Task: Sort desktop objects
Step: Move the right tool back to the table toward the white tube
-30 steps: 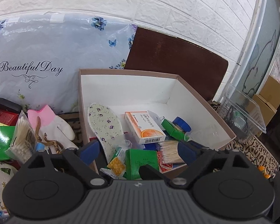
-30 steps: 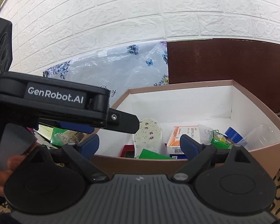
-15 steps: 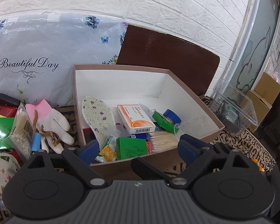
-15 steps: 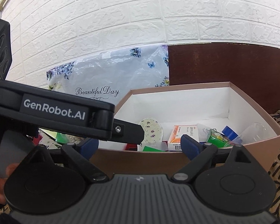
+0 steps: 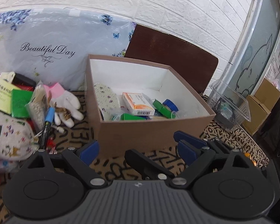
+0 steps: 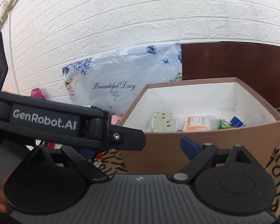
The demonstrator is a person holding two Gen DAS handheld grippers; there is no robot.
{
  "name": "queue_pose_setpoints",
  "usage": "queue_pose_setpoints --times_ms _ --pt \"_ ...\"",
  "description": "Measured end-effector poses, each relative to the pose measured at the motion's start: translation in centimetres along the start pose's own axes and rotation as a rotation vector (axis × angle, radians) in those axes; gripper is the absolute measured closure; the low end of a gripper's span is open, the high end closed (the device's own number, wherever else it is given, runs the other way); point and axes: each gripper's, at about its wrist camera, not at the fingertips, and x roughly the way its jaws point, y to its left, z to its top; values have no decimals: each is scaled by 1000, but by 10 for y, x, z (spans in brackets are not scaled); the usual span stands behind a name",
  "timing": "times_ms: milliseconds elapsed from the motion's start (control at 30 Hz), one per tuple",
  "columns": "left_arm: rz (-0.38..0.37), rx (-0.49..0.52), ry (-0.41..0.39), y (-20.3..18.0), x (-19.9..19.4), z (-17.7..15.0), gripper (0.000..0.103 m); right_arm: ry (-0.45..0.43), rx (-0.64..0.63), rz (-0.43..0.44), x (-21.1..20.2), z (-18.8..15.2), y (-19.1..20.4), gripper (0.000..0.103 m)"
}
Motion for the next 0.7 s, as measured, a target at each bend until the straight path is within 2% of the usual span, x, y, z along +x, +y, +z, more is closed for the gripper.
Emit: queue_pose_setpoints --times_ms 233,500,700 --pt "16 -44 -8 13 -34 -37 9 56 -32 68 -9 -19 35 11" --pt "110 -144 -14 50 -75 -76 9 157 -57 188 -8 -47 85 11" --pt "172 -201 -24 81 -104 -95 9 202 -120 271 -5 -60 128 11"
